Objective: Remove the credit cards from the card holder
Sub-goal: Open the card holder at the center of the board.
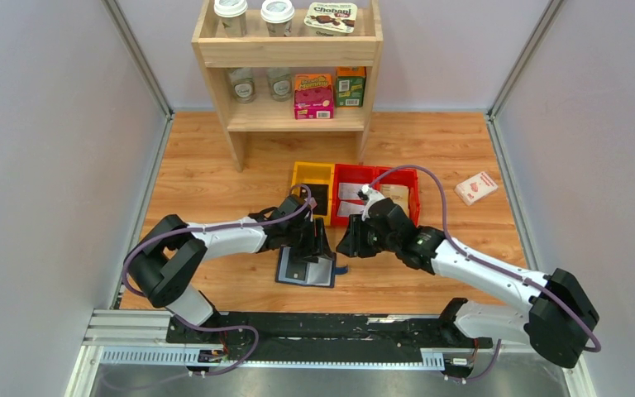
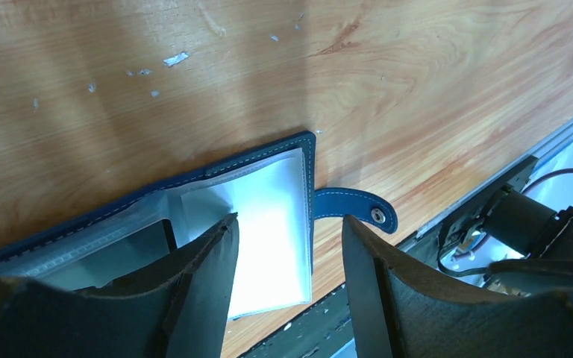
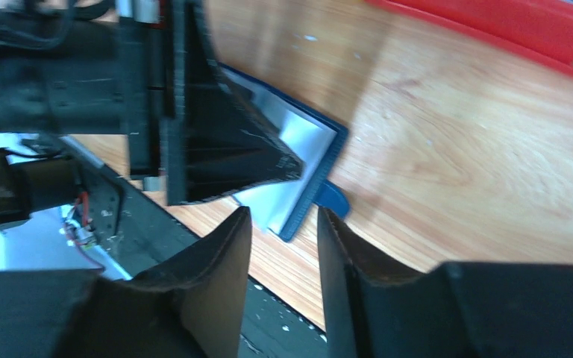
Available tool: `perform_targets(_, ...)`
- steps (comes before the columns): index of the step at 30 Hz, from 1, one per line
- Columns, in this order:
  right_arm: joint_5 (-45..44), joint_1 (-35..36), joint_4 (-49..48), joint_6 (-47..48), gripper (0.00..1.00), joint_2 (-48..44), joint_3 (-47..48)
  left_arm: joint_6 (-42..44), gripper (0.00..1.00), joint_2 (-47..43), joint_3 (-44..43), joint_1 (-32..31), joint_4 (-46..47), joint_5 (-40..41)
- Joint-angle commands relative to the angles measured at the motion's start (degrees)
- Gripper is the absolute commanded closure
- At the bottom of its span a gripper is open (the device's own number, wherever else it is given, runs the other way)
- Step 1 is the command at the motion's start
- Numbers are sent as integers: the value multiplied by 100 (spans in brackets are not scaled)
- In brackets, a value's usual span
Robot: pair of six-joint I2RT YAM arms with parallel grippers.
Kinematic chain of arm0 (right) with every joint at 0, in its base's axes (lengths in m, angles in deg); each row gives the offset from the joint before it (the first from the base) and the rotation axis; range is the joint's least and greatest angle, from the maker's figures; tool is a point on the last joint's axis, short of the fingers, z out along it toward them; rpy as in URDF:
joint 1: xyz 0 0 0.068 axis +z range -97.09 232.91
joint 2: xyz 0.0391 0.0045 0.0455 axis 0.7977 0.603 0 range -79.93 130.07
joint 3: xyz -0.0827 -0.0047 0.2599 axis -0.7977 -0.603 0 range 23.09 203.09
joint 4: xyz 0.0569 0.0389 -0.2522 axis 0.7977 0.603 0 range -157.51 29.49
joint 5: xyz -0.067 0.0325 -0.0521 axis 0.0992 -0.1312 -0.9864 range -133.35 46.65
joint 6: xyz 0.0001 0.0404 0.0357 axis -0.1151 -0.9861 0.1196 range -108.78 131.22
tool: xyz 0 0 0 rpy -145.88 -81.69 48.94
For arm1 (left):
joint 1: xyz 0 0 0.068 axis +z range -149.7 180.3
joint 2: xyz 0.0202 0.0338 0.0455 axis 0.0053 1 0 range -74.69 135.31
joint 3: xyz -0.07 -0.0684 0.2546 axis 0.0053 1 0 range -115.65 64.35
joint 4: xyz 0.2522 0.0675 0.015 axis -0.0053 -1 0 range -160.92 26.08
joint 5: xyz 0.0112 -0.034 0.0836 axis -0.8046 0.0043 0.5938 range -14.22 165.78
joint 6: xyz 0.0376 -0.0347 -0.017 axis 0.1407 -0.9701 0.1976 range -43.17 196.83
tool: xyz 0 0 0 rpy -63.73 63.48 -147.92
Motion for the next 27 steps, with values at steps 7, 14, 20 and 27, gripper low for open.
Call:
perform_targets(7, 1362, -2, -2087, -658, 86, 773, -378, -85, 39, -727, -180, -40, -50, 415)
perform_targets(14, 1652, -2, -2405, -869, 89, 1520, -308, 56, 38, -1318, -145, -32, -499, 1013)
perform_targets(20, 1425, -11, -2124, -861, 92, 1400, -272, -23, 38, -1196, -31, -32, -342, 742)
perform_targets(27, 1133, -11, -2535, -860, 89, 450, -711, -322, 38, -616, -73, -101, 379, 65)
